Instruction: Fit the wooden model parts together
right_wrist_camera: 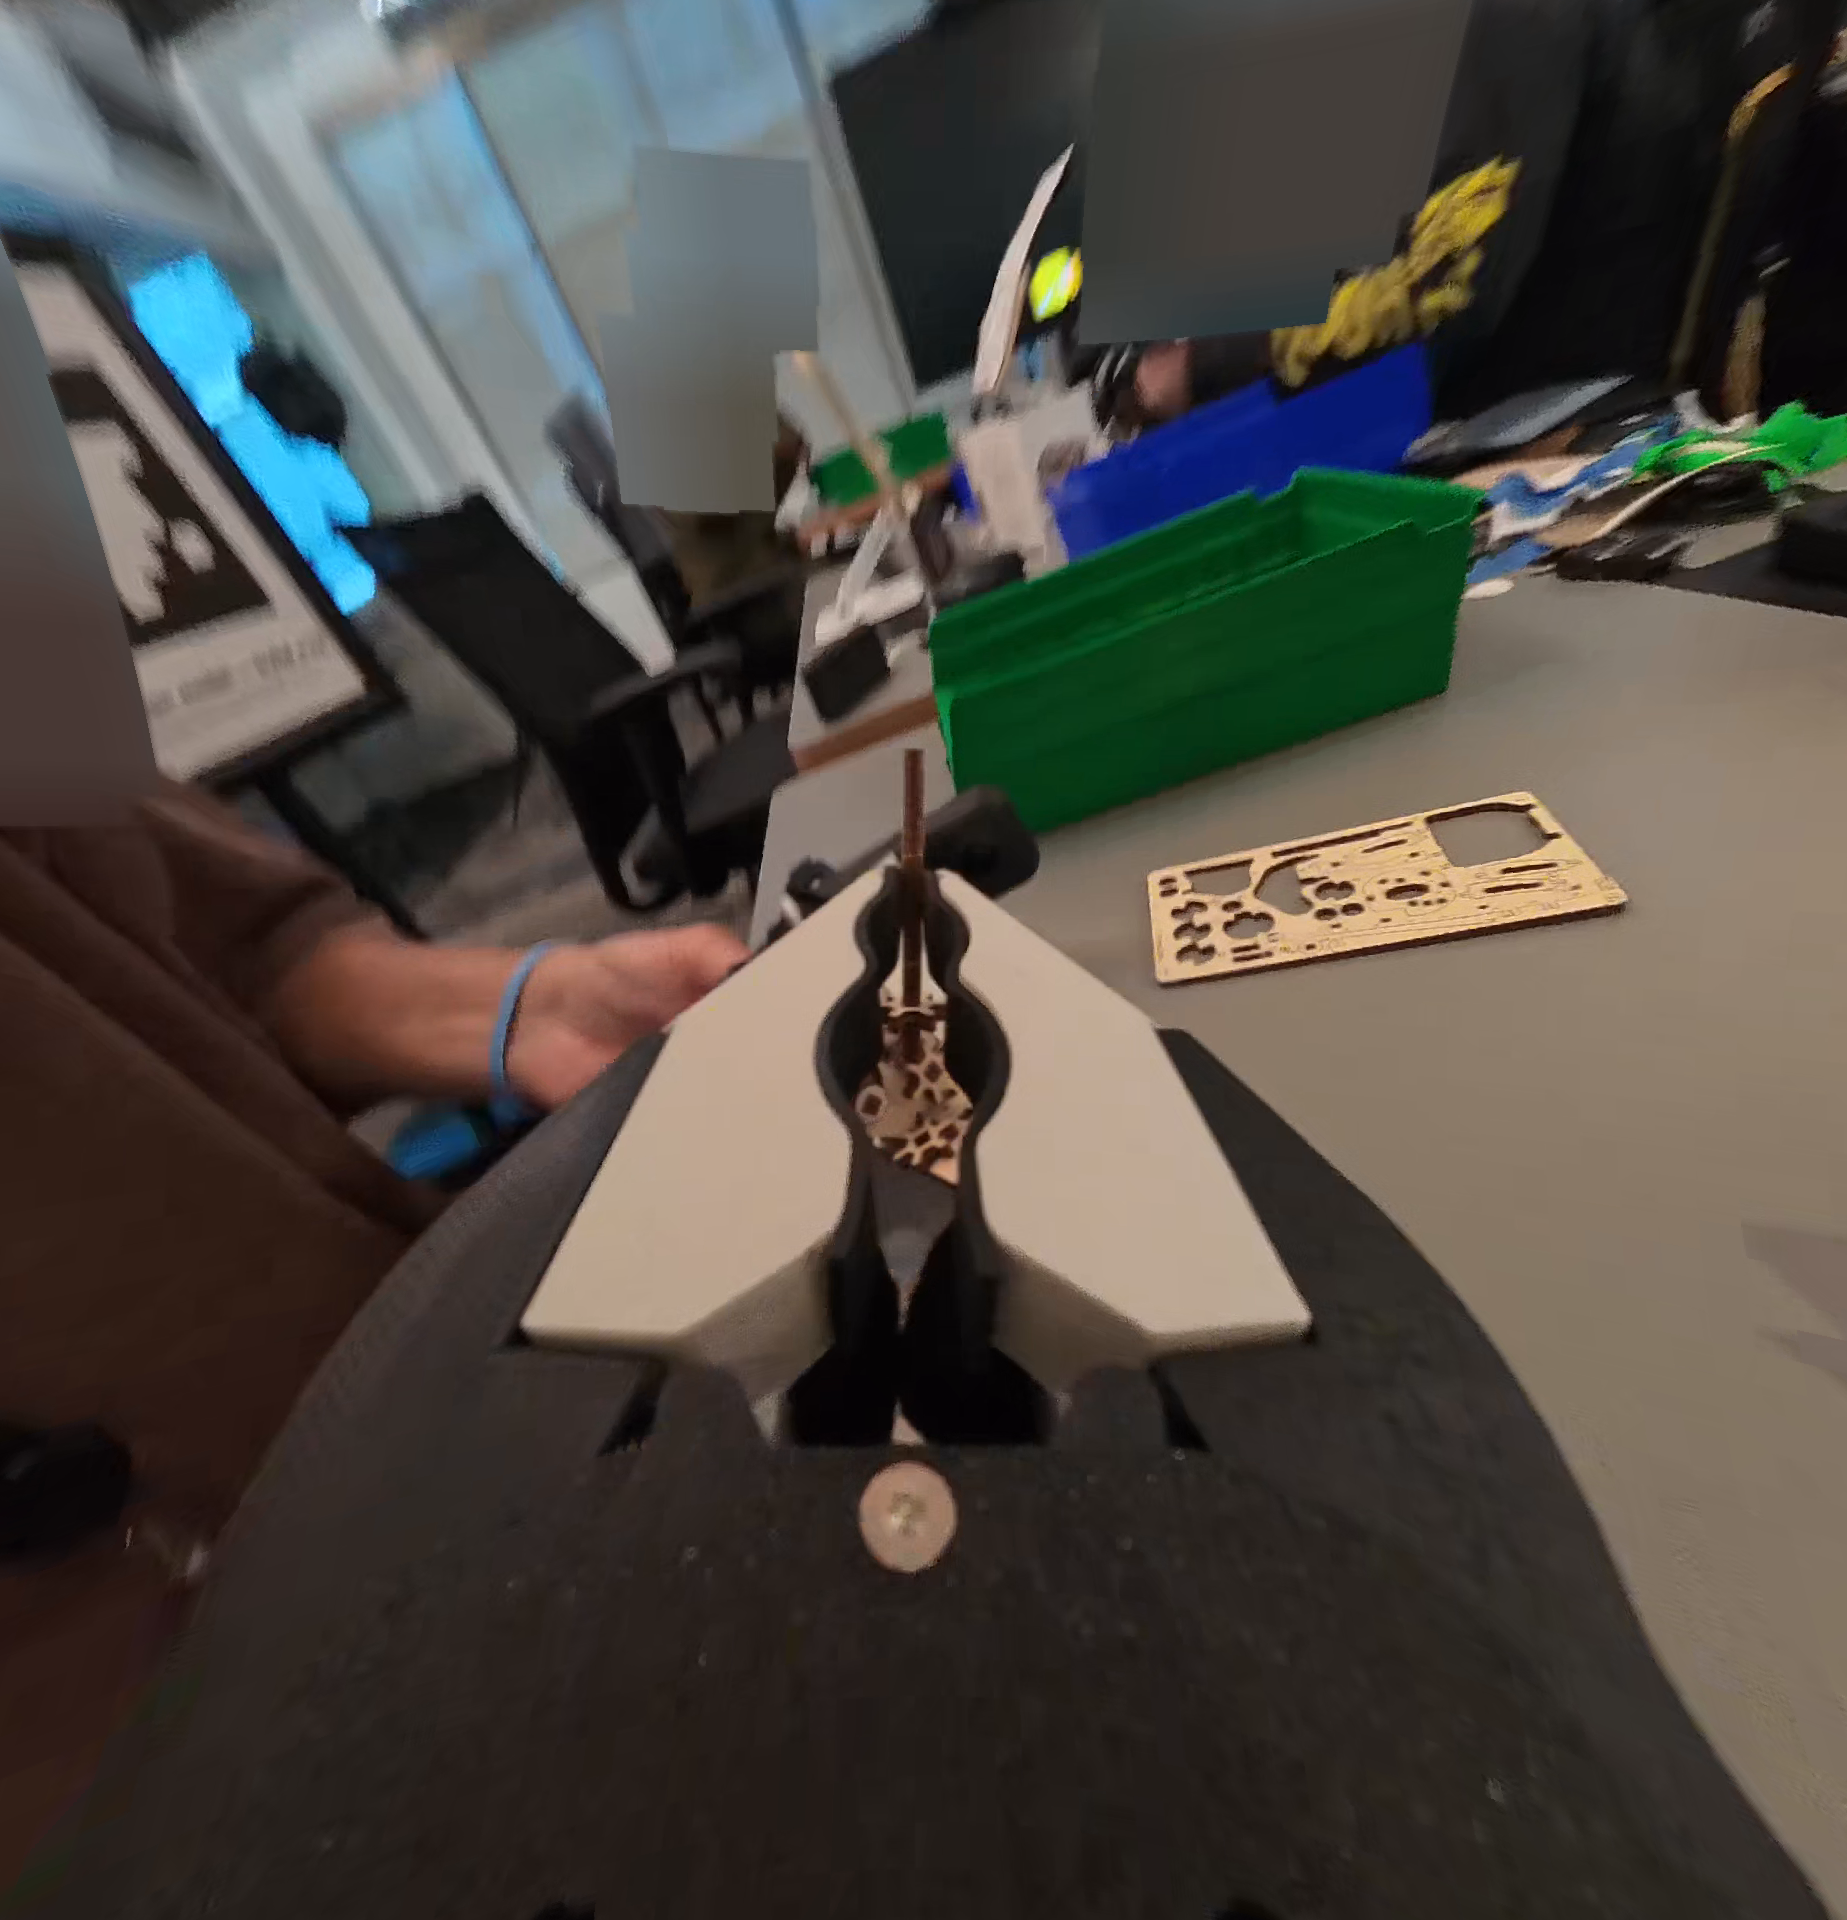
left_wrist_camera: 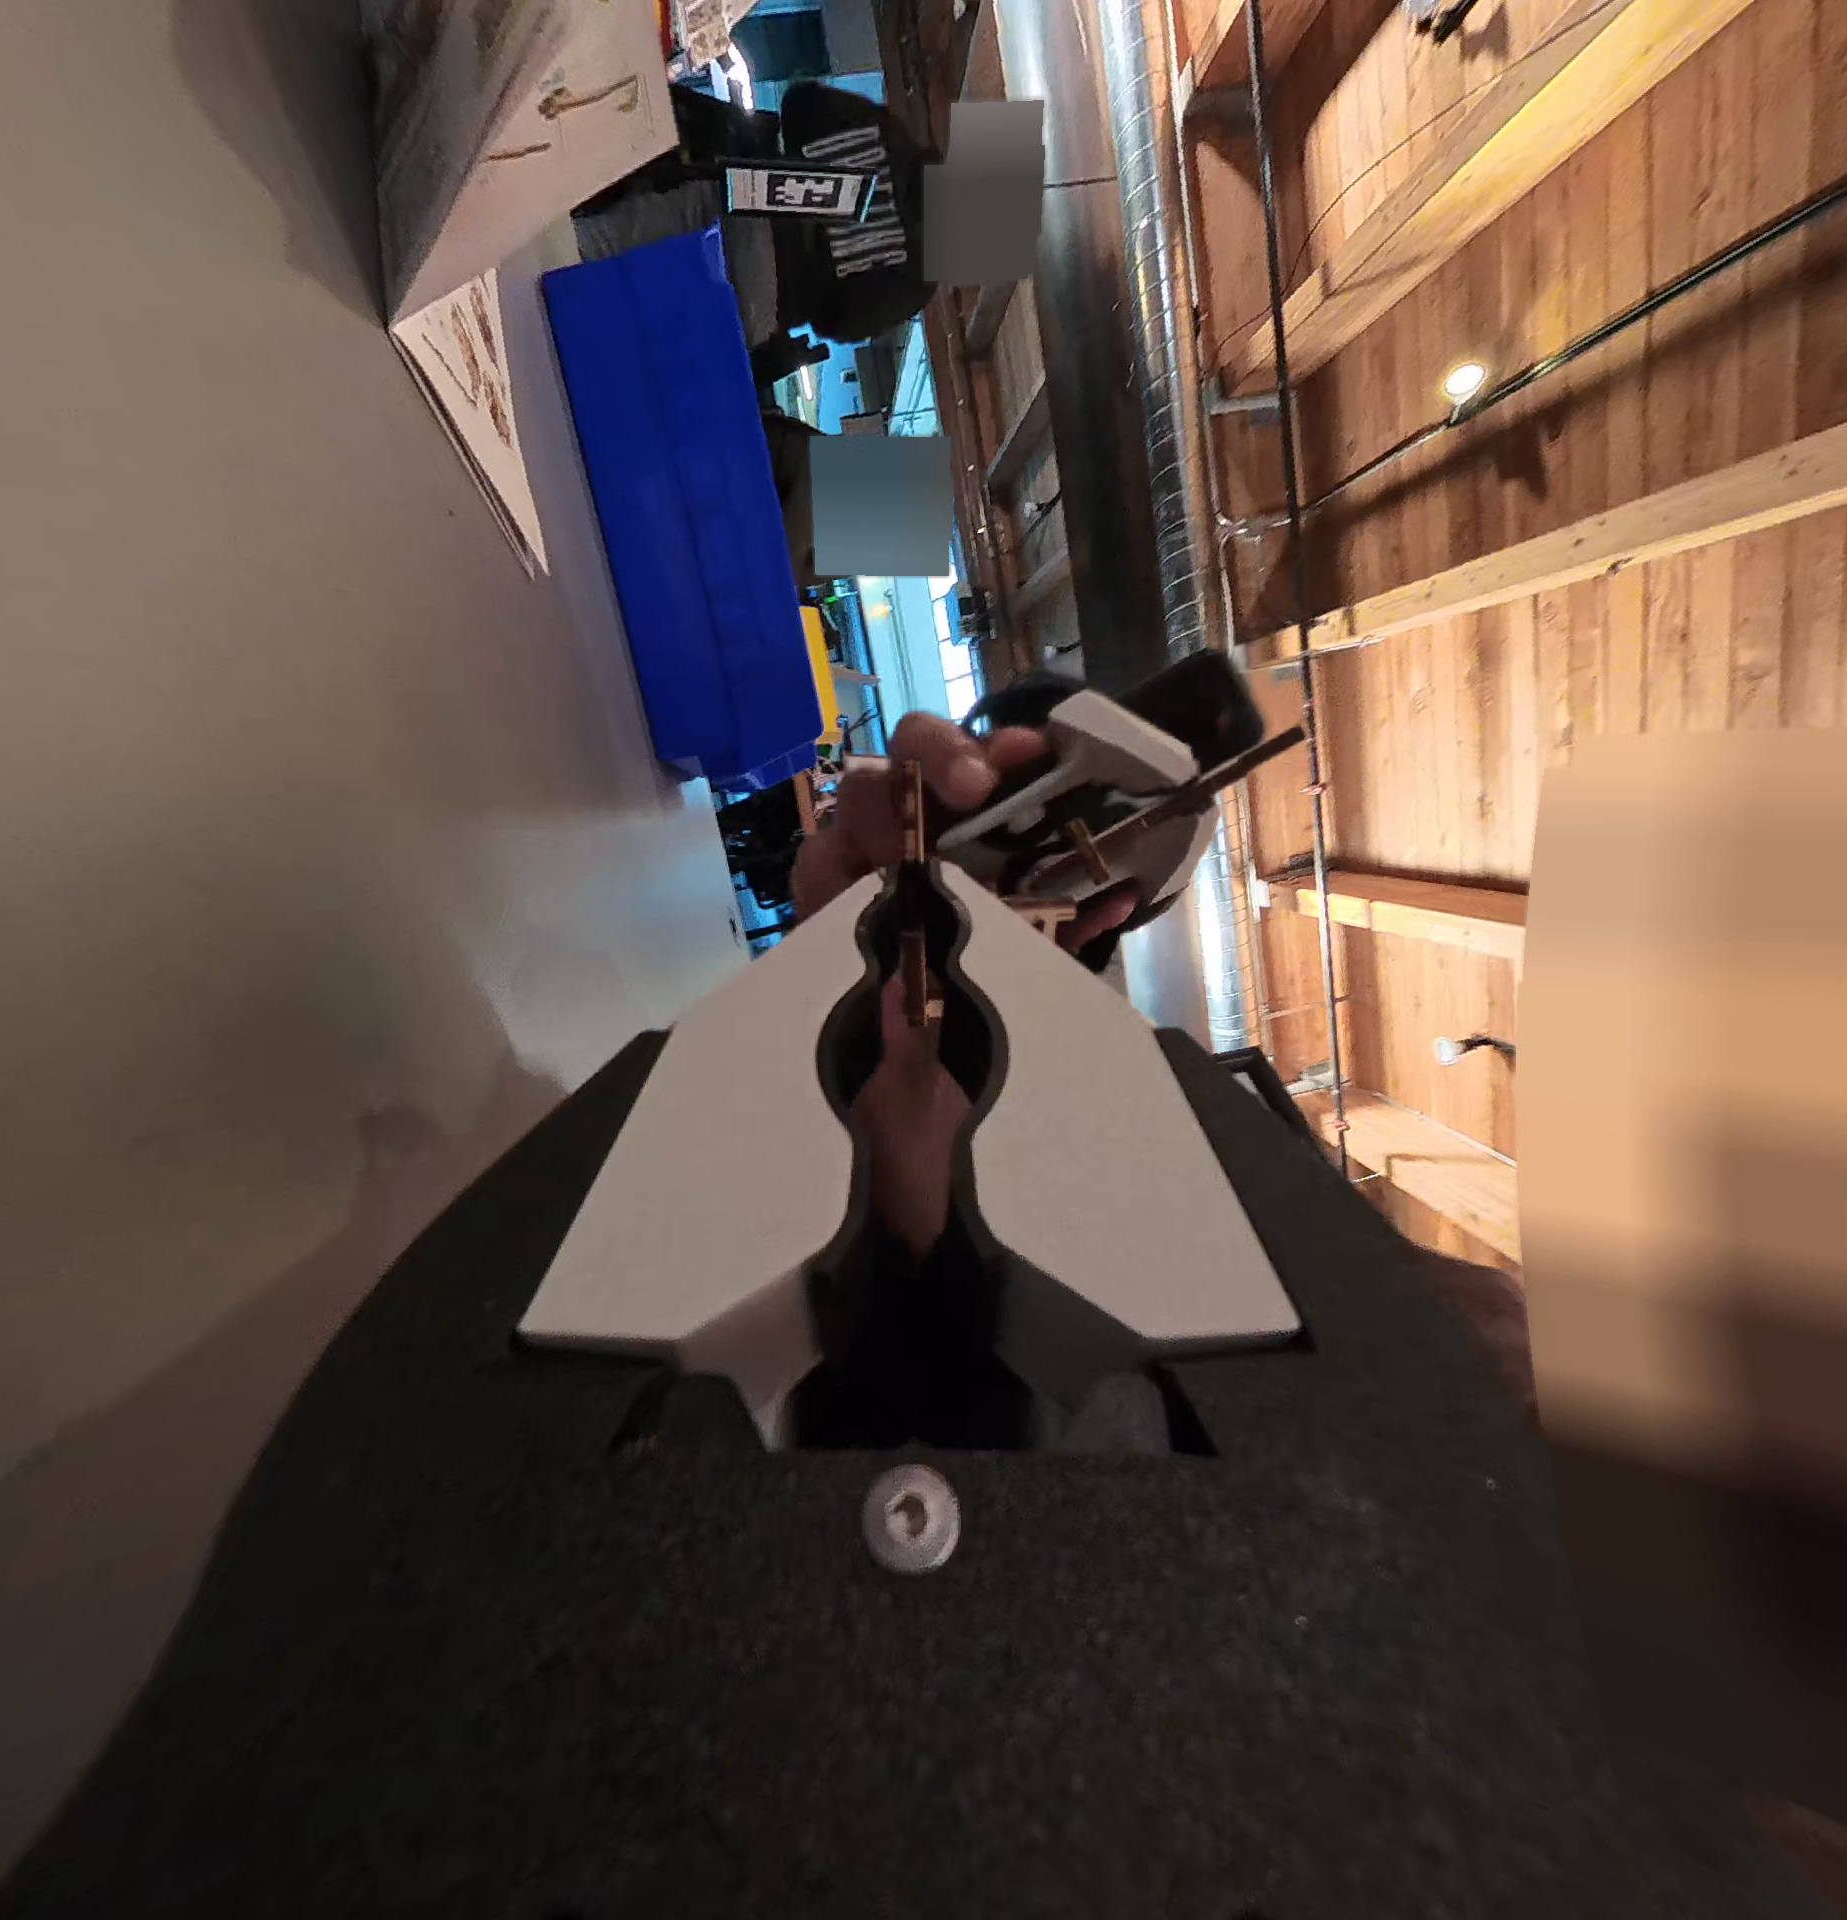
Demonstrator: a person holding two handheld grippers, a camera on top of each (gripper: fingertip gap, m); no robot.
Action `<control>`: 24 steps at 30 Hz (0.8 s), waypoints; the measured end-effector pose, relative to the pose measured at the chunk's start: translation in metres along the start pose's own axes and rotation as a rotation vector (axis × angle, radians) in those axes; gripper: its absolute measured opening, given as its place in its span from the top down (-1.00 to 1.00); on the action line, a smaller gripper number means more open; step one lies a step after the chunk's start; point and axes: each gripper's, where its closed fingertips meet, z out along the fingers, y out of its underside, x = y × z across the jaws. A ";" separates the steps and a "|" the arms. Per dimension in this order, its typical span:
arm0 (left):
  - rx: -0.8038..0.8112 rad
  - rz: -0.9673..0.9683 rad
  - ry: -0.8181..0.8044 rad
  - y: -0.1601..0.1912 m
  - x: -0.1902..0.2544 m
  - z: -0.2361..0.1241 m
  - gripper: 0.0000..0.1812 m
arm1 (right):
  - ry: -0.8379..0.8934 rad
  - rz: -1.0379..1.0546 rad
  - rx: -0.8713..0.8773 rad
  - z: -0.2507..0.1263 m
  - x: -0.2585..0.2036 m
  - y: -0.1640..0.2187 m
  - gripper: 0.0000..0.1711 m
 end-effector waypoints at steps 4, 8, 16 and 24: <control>0.025 -0.074 0.049 0.001 0.003 0.002 1.00 | 0.083 0.074 0.110 -0.002 0.001 0.005 0.98; 0.044 -0.118 0.070 0.001 0.004 0.001 1.00 | 0.126 0.040 0.094 0.003 0.001 0.021 0.98; 0.049 -0.130 0.071 -0.001 0.004 -0.002 1.00 | 0.124 -0.049 0.066 0.004 -0.001 0.021 0.97; 0.033 -0.154 0.076 0.001 0.001 -0.002 1.00 | 0.065 -0.066 0.064 0.003 0.001 0.023 0.98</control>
